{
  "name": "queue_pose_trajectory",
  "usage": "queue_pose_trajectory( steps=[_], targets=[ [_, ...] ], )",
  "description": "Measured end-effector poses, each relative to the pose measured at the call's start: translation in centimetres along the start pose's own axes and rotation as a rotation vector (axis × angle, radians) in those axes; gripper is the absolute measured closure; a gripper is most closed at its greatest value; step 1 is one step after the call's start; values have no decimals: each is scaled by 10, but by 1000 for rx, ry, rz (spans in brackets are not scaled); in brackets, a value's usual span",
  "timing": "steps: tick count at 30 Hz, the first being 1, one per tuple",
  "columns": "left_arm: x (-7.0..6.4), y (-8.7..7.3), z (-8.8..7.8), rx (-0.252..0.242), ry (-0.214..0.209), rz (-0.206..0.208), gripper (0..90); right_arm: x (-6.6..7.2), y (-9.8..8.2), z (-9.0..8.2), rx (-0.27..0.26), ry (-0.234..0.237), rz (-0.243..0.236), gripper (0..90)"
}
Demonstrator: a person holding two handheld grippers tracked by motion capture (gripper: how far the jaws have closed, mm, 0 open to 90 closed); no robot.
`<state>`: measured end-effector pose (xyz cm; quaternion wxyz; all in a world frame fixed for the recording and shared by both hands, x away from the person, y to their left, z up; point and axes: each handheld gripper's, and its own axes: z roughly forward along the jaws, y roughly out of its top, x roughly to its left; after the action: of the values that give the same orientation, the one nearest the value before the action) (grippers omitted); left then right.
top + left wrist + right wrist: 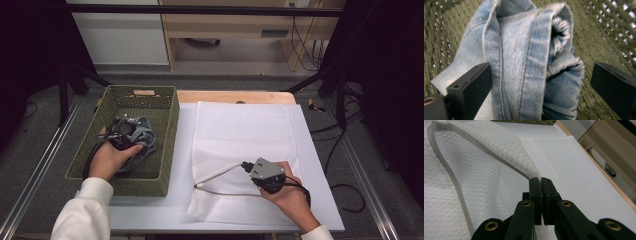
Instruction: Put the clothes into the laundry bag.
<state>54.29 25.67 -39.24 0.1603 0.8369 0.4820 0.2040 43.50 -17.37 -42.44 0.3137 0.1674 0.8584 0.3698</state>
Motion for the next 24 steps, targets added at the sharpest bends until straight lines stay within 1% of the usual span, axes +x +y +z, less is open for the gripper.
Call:
queue_pose_trajectory(
  steps=[1,2,3,5,6,8,11,12,16,17,18,19,20,21,23,24],
  targets=[
    [0,-1,2,12,4,-2,25,0,0,0,0,3,0,882],
    [0,-1,4,28,10,6,25,1,0,0,3,4,0,882],
    [1,-1,5,22,17,11,25,1,1,1,2,6,-4,882],
    [4,-2,7,-4,17,-8,31,1,1,1,2,7,-8,882],
    [6,-3,10,-14,7,-16,24,2,1,1,4,8,-4,882],
    [7,-5,17,-6,-15,-17,2,2,1,1,3,8,-5,882],
    [8,-7,24,-7,-36,-24,0,2,1,1,3,9,-4,882],
    [8,-6,25,1,-40,-19,0,2,1,1,3,9,-4,882],
    [8,-4,29,13,-55,-24,0,2,1,2,4,11,-1,882],
    [8,-4,30,20,-56,-16,0,2,2,2,5,12,0,882],
    [8,-4,31,19,-55,-19,0,2,2,2,4,12,0,882],
    [7,-4,32,28,-51,-9,4,2,2,2,3,13,-3,882],
    [6,-4,33,38,-42,3,26,3,2,2,4,13,-1,882],
    [4,-4,34,56,-30,14,49,3,2,3,5,13,-8,881],
    [1,-4,33,67,-7,45,141,3,2,4,8,14,-9,881],
    [2,-5,32,66,4,47,205,3,2,4,9,15,-10,881]
  ],
)
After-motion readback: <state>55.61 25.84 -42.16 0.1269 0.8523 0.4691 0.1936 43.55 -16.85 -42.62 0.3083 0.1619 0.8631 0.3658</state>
